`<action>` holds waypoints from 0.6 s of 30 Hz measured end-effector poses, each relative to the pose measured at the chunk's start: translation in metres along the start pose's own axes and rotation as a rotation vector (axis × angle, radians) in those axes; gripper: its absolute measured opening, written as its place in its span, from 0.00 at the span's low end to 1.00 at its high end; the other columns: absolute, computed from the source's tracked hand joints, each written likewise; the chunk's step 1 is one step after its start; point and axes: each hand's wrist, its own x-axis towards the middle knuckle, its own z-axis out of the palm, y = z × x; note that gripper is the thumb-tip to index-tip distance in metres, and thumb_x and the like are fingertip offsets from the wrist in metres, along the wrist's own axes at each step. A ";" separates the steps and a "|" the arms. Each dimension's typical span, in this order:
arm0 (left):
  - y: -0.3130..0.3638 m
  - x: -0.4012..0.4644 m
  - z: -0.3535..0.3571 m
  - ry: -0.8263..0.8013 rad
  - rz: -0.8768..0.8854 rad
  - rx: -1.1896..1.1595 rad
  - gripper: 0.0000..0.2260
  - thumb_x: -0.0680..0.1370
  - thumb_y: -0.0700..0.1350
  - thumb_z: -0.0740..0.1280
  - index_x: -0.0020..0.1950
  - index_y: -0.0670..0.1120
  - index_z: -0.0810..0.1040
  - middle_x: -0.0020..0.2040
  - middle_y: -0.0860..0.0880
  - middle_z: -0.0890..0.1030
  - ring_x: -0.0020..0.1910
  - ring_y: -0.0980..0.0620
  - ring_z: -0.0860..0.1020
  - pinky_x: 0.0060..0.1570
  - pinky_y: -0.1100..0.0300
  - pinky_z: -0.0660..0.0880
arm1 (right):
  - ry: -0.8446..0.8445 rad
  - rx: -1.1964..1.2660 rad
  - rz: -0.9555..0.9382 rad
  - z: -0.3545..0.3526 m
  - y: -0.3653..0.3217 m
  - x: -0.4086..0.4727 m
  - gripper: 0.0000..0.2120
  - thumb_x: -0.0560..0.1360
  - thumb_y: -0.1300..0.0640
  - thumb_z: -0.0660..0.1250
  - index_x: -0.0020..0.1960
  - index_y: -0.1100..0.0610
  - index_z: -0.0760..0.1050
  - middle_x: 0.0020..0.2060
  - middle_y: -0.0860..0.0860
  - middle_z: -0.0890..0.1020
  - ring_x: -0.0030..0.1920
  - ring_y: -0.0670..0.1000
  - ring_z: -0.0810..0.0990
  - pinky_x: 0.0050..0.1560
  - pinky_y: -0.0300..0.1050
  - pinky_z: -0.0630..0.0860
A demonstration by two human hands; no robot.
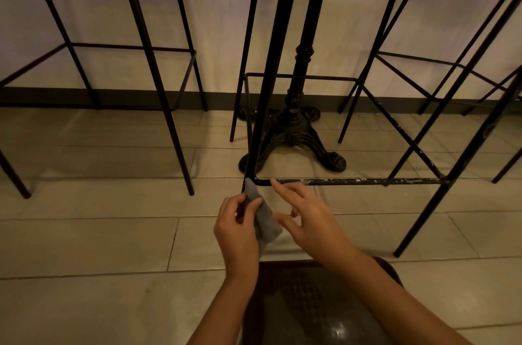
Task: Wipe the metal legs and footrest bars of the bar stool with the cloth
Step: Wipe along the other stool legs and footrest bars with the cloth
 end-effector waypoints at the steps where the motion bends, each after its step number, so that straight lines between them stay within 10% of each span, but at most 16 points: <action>1: 0.007 0.001 0.002 0.014 -0.007 -0.027 0.05 0.73 0.39 0.69 0.48 0.43 0.79 0.43 0.49 0.79 0.43 0.61 0.77 0.42 0.72 0.74 | -0.049 0.007 0.018 -0.001 0.000 -0.001 0.29 0.76 0.50 0.64 0.73 0.44 0.55 0.62 0.44 0.69 0.46 0.38 0.65 0.55 0.34 0.69; 9: 0.036 0.005 0.012 0.020 -0.066 -0.107 0.13 0.72 0.43 0.69 0.56 0.47 0.78 0.48 0.51 0.78 0.48 0.60 0.77 0.48 0.67 0.77 | -0.012 0.085 0.094 -0.002 -0.010 0.009 0.18 0.75 0.53 0.66 0.64 0.49 0.71 0.52 0.46 0.78 0.43 0.41 0.70 0.41 0.30 0.66; 18: 0.034 0.009 0.007 0.013 -0.130 -0.181 0.20 0.74 0.41 0.68 0.64 0.53 0.70 0.46 0.51 0.77 0.43 0.57 0.78 0.39 0.71 0.76 | 0.035 0.182 0.170 -0.020 -0.005 0.032 0.09 0.77 0.57 0.62 0.56 0.49 0.75 0.43 0.47 0.78 0.49 0.46 0.72 0.48 0.41 0.72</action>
